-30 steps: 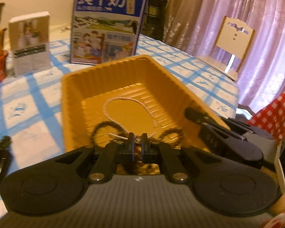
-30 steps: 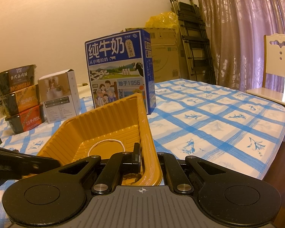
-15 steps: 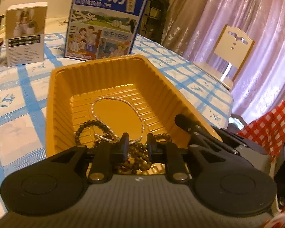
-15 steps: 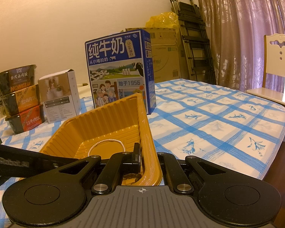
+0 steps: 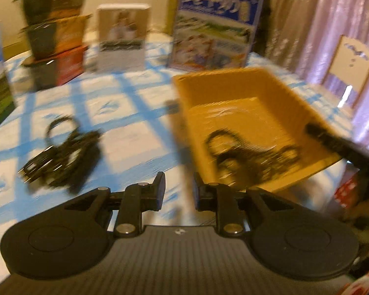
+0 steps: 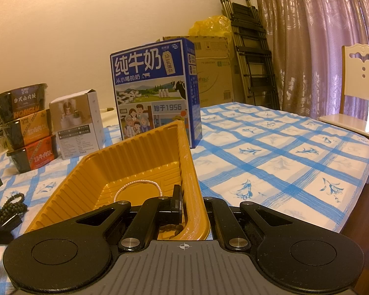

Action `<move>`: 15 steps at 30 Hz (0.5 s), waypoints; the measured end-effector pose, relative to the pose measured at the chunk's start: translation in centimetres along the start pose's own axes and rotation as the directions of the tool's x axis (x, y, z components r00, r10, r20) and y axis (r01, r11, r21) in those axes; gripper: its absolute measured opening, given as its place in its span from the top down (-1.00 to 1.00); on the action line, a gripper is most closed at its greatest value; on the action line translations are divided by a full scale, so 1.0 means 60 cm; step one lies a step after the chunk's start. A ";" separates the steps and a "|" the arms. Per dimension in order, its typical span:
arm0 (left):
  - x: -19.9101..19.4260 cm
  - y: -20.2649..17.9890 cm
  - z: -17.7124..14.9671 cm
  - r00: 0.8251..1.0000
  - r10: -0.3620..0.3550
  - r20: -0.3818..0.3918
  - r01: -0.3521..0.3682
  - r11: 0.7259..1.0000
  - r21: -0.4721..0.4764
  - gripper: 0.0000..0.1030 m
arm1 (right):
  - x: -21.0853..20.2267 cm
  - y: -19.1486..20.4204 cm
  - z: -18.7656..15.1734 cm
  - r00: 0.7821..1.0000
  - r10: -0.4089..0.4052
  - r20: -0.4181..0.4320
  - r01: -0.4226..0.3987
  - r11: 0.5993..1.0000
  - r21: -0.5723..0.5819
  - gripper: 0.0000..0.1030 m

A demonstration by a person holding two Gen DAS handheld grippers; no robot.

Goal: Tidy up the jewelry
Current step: 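Grasp the black cylindrical piece beside the wooden beads with the left tool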

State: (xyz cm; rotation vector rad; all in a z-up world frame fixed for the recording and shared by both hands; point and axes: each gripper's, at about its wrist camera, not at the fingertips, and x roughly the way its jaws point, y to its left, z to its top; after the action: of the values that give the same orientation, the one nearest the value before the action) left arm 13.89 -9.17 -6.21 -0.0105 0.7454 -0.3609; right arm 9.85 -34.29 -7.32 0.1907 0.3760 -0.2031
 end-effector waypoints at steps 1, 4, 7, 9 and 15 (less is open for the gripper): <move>-0.002 0.010 -0.008 1.000 0.020 -0.010 -0.020 1.000 -0.003 0.61 | 0.000 0.000 0.000 1.000 0.000 0.000 0.000 1.000 0.000 0.91; -0.006 0.038 -0.025 0.996 0.088 -0.034 -0.088 0.996 0.004 0.62 | 0.000 0.000 0.000 1.000 0.000 0.000 0.000 1.000 0.000 0.91; -0.010 0.063 -0.033 0.989 0.147 -0.034 -0.147 0.989 0.009 0.61 | 0.000 0.000 0.000 1.000 0.000 0.000 0.000 1.000 0.000 0.92; -0.008 0.079 -0.032 0.984 0.177 -0.026 -0.177 0.984 0.009 0.61 | 0.000 0.000 0.000 1.000 0.000 0.001 0.000 1.000 -0.001 0.91; 0.025 0.111 -0.026 0.967 0.253 -0.033 -0.253 0.967 0.023 0.43 | 0.000 0.000 0.000 1.000 0.000 0.000 0.000 1.000 -0.001 0.91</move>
State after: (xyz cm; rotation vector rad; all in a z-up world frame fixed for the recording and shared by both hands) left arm 15.96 -3.23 -9.28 0.1086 0.7681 -0.1246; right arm 9.84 -34.28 -7.33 0.1902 0.3756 -0.2029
